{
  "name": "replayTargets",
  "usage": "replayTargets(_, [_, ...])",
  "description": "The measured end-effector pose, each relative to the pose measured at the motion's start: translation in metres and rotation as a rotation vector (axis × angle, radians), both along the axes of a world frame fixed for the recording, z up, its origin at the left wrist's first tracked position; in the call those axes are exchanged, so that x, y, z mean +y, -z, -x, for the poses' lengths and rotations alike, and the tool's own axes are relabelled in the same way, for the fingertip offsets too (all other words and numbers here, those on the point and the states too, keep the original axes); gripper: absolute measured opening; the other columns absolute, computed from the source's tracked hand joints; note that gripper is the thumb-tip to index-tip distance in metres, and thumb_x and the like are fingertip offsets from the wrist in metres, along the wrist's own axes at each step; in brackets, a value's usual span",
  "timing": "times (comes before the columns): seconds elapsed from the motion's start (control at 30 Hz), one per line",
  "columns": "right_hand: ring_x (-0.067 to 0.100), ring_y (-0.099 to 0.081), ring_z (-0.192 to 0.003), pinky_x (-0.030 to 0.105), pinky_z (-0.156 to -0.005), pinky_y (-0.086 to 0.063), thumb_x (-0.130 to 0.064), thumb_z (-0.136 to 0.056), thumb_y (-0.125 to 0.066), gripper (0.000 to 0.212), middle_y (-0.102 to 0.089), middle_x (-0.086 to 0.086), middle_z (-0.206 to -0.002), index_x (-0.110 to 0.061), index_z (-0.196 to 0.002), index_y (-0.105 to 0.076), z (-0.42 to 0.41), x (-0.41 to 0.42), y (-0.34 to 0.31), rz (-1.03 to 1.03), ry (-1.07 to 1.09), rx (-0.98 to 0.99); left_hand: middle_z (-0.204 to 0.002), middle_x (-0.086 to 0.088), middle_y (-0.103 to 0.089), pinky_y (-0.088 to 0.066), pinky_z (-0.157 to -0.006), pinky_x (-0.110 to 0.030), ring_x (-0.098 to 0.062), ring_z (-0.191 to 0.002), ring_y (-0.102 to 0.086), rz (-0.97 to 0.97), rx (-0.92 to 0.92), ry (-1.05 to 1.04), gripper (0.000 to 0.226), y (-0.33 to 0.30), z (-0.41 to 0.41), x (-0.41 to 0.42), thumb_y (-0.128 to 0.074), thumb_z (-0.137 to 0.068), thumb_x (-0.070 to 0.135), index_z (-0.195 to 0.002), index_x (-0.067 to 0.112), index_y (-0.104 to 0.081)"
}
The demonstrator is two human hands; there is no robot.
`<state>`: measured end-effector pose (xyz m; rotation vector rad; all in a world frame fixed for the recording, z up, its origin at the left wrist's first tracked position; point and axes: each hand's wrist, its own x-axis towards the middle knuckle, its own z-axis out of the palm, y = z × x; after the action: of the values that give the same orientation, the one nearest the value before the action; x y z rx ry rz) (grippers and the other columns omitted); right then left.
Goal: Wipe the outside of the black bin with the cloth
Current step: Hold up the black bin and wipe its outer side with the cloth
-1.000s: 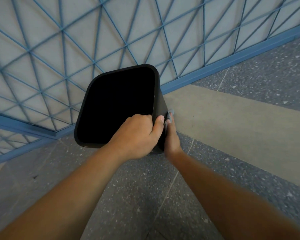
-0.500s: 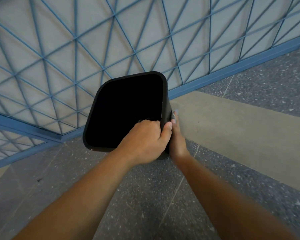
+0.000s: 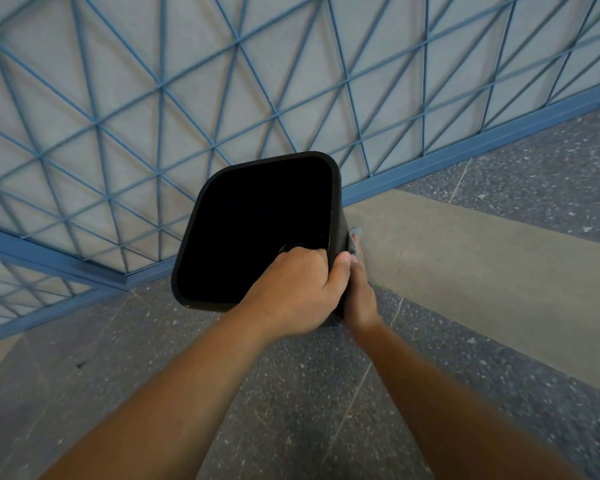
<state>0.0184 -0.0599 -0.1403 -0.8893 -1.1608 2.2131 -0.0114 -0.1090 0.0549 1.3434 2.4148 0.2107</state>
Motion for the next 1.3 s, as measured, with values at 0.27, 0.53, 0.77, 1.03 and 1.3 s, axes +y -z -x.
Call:
replayTargets(0.27, [0.029,-0.03,-0.161,0.059,-0.132,-0.023,-0.088,-0.076,-0.054,0.105,-0.037,0.01,-0.171,-0.028,-0.162,-0.041,0.013,0.008,0.012,0.072,-0.001,0.045,-0.055,0.001,-0.05,-0.04,-0.055,-0.032,-0.015,-0.051,-0.051,0.014,0.007,-0.015,0.051,-0.002,-0.001,0.001,-0.033,-0.104,0.044,-0.062,0.02,-0.047])
replayTargets(0.53, [0.027,-0.026,-0.163,0.062,-0.133,-0.016,-0.102,-0.067,-0.049,0.121,-0.034,0.007,-0.173,-0.031,-0.163,-0.037,0.015,0.005,0.017,0.034,-0.071,0.007,-0.053,0.001,-0.051,-0.038,-0.051,-0.03,-0.014,-0.048,-0.051,0.019,0.003,-0.009,0.051,-0.001,0.0,0.001,-0.033,-0.104,0.043,-0.062,0.019,-0.048])
replayTargets(0.77, [0.021,-0.011,-0.166,0.061,-0.134,-0.006,-0.094,-0.078,-0.044,0.098,-0.015,-0.008,-0.178,-0.05,-0.163,-0.026,0.013,0.022,-0.003,0.028,-0.058,-0.014,-0.053,0.003,-0.049,-0.037,-0.052,-0.029,-0.011,-0.047,-0.049,0.026,0.022,-0.01,0.05,-0.003,-0.002,0.002,-0.033,-0.105,0.043,-0.062,0.021,-0.047])
replayTargets(1.03, [0.028,-0.035,-0.159,0.056,-0.131,-0.028,-0.101,-0.06,-0.055,0.13,-0.036,0.01,-0.171,-0.026,-0.164,-0.036,0.006,0.017,0.006,0.132,-0.069,-0.023,-0.054,0.001,-0.048,-0.036,-0.053,-0.03,-0.014,-0.048,-0.047,0.019,0.023,-0.006,0.051,-0.002,-0.001,0.001,-0.033,-0.104,0.044,-0.062,0.019,-0.046])
replayTargets(1.3, [0.022,-0.031,-0.161,0.056,-0.132,-0.025,-0.101,-0.073,-0.046,0.118,-0.036,0.005,-0.172,-0.028,-0.165,-0.034,-0.005,-0.009,0.015,0.017,-0.039,-0.028,-0.053,0.0,-0.047,-0.037,-0.053,-0.033,-0.016,-0.049,-0.048,0.002,-0.007,0.004,0.053,-0.003,0.0,0.001,-0.033,-0.105,0.042,-0.06,0.017,-0.046])
